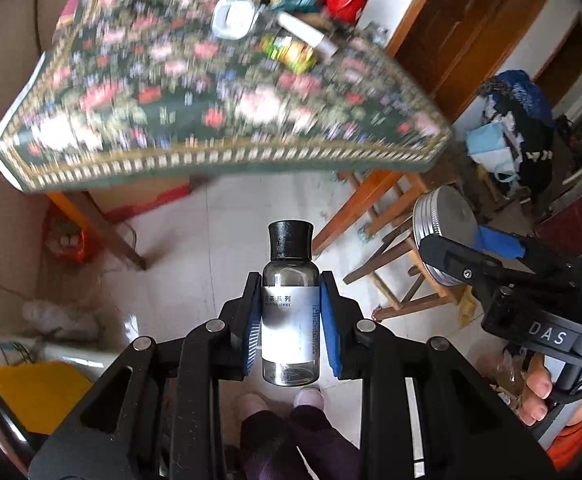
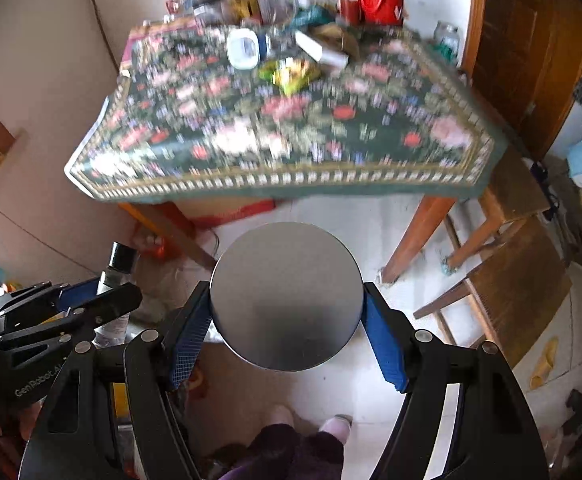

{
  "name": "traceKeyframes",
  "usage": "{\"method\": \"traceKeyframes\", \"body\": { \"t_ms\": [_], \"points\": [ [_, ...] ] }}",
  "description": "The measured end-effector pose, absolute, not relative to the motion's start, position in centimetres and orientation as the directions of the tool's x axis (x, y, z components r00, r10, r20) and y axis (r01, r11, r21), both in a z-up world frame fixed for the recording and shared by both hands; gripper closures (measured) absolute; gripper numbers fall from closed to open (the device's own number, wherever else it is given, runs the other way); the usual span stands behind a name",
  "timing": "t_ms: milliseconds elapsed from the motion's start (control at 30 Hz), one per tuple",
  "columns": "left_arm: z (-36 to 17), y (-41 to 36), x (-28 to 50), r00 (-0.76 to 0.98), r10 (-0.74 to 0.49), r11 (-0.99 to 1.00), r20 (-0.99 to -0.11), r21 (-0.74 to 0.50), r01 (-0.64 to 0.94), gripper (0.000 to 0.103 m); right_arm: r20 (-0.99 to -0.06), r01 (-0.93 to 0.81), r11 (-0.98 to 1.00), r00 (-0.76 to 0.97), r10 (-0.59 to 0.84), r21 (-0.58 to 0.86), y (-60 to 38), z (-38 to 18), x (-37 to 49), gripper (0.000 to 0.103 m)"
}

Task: Collect trash
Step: 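Lift the tin lid and clear bottle off the table toward the floor bucket, then open the right gripper over the white bucket while the left gripper releases the bottle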

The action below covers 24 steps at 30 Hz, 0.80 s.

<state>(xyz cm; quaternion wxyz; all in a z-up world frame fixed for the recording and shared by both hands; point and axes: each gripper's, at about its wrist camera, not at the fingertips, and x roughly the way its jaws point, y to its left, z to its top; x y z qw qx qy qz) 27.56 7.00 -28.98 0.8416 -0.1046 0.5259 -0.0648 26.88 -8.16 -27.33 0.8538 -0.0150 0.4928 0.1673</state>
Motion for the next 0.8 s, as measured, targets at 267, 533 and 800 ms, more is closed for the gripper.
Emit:
{"method": "traceKeyframes", "body": {
  "t_ms": [267, 533, 800],
  "points": [
    [-41.2, 7.5, 28.5, 0.385, -0.179, 0.969, -0.906, -0.23, -0.092, 0.076, -0.893, -0.367, 0.919, 0.353, 0.28, 0.143, -7.5, -39.3, 29.6, 0.033],
    [-51.9, 9.3, 29.0, 0.353, -0.164, 0.956, -0.921, -0.237, -0.174, 0.076, -0.912, -0.377, 0.91, 0.29, 0.291, 0.17, -6.5, -50.7, 31.1, 0.033],
    [-59.8, 10.0, 29.5, 0.306, -0.169, 0.948, -0.937, -0.239, -0.209, 0.076, -0.941, -0.381, 0.899, 0.163, 0.298, 0.218, -6.1, -58.7, 32.4, 0.033]
  ]
}}
